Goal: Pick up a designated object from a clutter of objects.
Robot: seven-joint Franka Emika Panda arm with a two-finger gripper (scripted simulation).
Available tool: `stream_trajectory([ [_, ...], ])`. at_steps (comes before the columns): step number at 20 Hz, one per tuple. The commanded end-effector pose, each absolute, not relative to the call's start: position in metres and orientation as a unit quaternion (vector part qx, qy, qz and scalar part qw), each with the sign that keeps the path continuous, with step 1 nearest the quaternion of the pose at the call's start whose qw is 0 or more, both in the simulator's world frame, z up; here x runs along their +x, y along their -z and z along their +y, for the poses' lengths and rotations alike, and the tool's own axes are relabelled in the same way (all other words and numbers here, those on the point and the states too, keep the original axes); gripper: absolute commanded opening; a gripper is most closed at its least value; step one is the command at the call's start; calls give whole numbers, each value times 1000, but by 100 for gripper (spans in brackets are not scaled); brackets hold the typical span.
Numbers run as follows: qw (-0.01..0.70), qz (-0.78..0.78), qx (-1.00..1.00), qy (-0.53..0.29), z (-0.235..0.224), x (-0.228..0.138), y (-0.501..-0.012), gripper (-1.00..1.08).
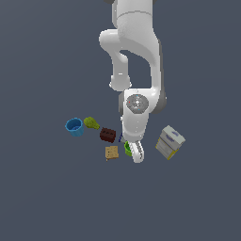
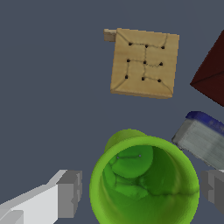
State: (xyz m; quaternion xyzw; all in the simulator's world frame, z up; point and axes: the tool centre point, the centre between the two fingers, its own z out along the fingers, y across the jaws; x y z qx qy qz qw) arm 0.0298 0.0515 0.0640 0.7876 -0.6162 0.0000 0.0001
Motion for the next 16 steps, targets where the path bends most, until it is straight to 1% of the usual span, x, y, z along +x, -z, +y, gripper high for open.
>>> stream_trajectory([
  [1,0,-617,787,0,51,29,-52,100],
  [7,0,-617,787,0,52,30,-43,100],
  [8,0,-617,787,0,52,30,-43,-100],
  [16,0,-617,787,0,52,30,-43,-100],
])
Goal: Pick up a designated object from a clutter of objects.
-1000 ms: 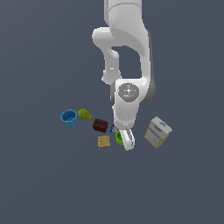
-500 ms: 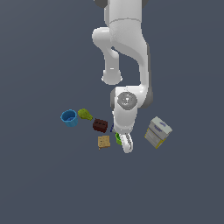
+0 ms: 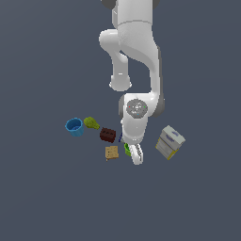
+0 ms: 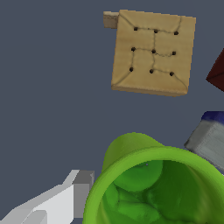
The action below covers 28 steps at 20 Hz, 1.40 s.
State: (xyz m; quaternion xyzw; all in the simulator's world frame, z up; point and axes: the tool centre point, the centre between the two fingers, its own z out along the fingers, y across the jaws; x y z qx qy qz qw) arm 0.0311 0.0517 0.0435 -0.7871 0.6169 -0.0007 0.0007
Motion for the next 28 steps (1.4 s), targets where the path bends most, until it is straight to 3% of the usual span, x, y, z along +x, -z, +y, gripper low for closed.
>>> stream_trajectory([
  [1,0,617,-787,0,52,30,-43,-100],
  [14,1,617,-787,1,55,23,-77,-100],
  [28,0,617,-787,0,65,-6,-202,-100],
])
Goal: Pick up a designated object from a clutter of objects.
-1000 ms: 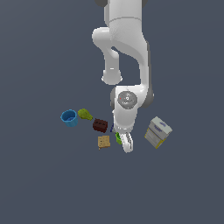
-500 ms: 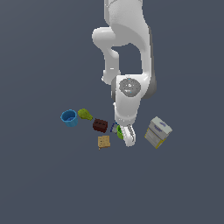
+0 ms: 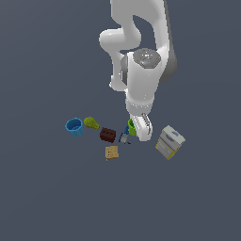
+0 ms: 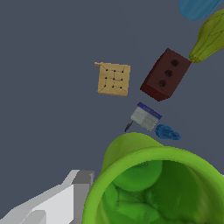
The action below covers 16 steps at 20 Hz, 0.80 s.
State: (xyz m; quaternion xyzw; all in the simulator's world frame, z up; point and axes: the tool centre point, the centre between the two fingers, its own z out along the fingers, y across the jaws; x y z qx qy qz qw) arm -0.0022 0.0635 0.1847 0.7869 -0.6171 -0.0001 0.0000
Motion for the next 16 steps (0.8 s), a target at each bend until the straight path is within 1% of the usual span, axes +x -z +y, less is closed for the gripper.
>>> stream_trajectory([
  [1,0,-617,787,0,66,-8,-213,-100],
  [10,0,-617,787,-1,74,-28,-309,-100],
  [16,0,-617,787,0,78,-37,-356,-100],
])
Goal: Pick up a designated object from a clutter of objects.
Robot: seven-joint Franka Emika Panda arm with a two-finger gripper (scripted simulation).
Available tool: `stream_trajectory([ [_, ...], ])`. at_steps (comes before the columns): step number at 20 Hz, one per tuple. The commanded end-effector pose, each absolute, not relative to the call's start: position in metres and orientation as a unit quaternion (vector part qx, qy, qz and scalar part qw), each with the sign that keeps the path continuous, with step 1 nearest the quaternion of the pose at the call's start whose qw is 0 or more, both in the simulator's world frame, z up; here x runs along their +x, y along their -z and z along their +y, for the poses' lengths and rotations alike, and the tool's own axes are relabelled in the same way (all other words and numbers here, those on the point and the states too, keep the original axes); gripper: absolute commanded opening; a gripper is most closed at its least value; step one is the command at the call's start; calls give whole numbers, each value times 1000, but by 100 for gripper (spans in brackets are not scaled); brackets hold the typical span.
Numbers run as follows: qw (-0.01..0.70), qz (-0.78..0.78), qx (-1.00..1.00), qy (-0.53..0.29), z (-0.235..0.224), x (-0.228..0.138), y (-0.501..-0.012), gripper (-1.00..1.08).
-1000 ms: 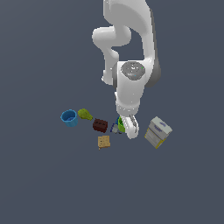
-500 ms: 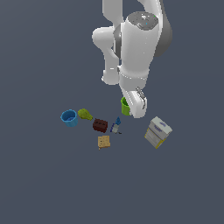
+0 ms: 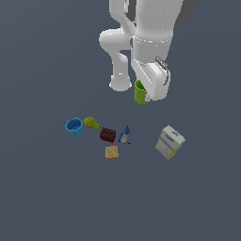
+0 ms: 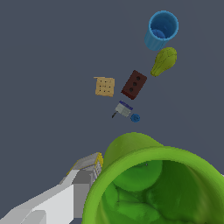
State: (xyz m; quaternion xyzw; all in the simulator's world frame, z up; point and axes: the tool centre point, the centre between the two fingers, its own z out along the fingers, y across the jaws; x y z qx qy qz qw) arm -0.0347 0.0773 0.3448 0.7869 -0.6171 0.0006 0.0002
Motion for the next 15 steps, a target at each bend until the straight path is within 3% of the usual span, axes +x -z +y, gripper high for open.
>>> stream_trajectory([
  [1,0,-617,787,0,79,-38,-363,-100],
  [15,0,-617,787,0,83,-41,-396,-100],
])
